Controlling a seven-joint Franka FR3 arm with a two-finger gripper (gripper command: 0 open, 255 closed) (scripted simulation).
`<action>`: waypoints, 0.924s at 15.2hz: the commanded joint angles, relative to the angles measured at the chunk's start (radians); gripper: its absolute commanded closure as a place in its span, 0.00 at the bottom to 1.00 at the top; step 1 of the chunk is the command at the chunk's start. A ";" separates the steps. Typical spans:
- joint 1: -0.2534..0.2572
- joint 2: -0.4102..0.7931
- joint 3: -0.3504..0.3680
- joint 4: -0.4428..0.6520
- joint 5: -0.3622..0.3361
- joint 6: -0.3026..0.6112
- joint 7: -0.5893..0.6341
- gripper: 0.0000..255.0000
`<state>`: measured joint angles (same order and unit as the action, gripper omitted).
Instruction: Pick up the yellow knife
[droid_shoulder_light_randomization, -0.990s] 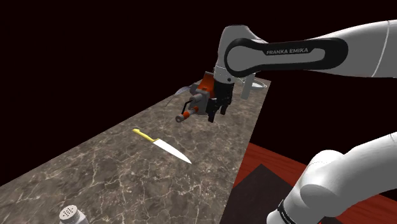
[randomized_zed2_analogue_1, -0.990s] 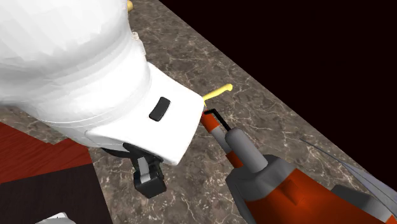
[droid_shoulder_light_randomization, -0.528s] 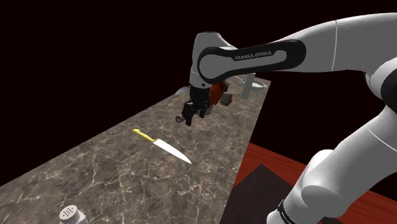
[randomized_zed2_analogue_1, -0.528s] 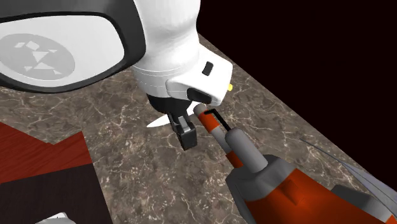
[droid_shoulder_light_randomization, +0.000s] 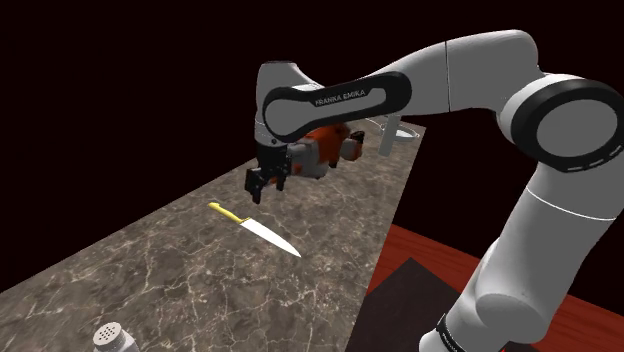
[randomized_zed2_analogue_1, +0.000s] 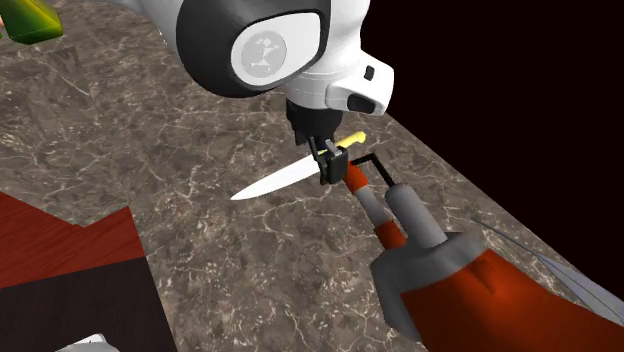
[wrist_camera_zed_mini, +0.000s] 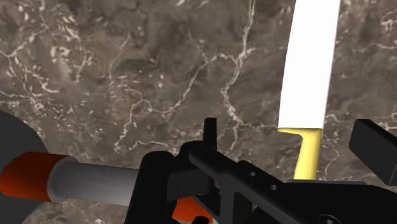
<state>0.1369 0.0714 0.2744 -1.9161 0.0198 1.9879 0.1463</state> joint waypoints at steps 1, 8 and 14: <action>0.016 0.062 0.012 0.058 -0.018 0.005 0.023 0.00; 0.084 0.297 0.027 0.298 -0.090 -0.002 0.087 0.00; 0.085 0.321 0.023 0.251 -0.098 0.068 0.090 0.00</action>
<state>0.2230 0.3869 0.2999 -1.6550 -0.0768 2.0440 0.2352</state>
